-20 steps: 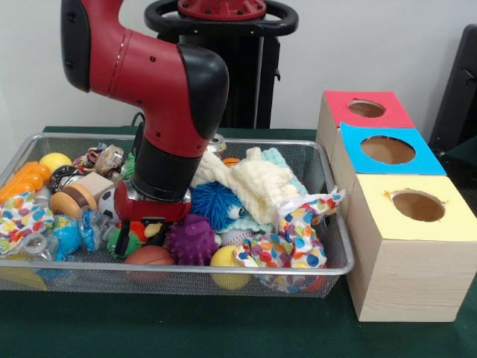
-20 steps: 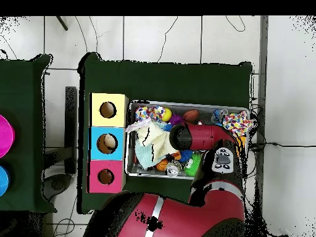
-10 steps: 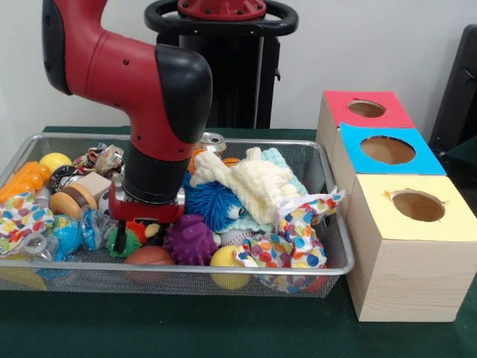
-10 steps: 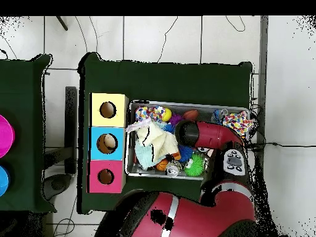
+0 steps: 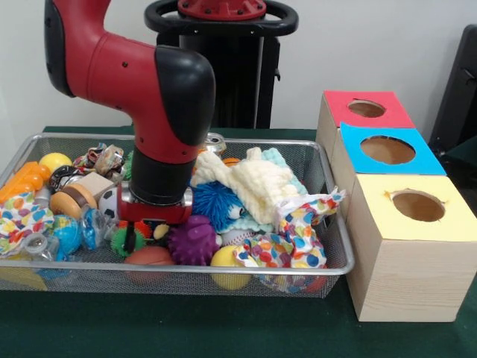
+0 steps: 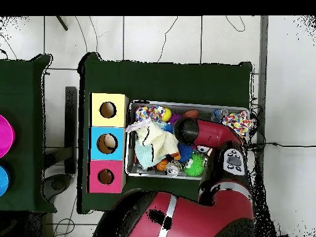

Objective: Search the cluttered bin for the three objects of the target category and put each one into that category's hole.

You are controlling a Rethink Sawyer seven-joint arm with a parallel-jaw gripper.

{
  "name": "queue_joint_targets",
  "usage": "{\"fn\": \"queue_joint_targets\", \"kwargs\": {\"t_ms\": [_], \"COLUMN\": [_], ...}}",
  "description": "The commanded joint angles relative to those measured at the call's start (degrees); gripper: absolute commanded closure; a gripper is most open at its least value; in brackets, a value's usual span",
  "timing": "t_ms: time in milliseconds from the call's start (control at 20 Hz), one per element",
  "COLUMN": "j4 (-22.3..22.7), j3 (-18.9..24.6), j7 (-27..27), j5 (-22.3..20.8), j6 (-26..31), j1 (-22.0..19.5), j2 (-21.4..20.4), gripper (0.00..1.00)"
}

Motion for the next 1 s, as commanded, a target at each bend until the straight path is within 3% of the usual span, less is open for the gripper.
{"fn": "queue_joint_targets", "kwargs": {"t_ms": [50,250,450,800,1000], "j4": [7.28,8.23,6.21,1.73,1.39], "j3": [4.16,4.56,5.94,3.75,5.29], "j7": [14.72,14.78,8.08,9.12,4.77], "j5": [3.14,6.34,5.34,5.62,4.33], "j6": [0.52,6.74,12.82,19.27,22.19], "j1": [2.53,1.87,1.07,2.27,1.48], "j2": [3.01,2.09,1.58,2.44,1.17], "gripper": [0.0,0.0,0.0,0.0,0.0]}}
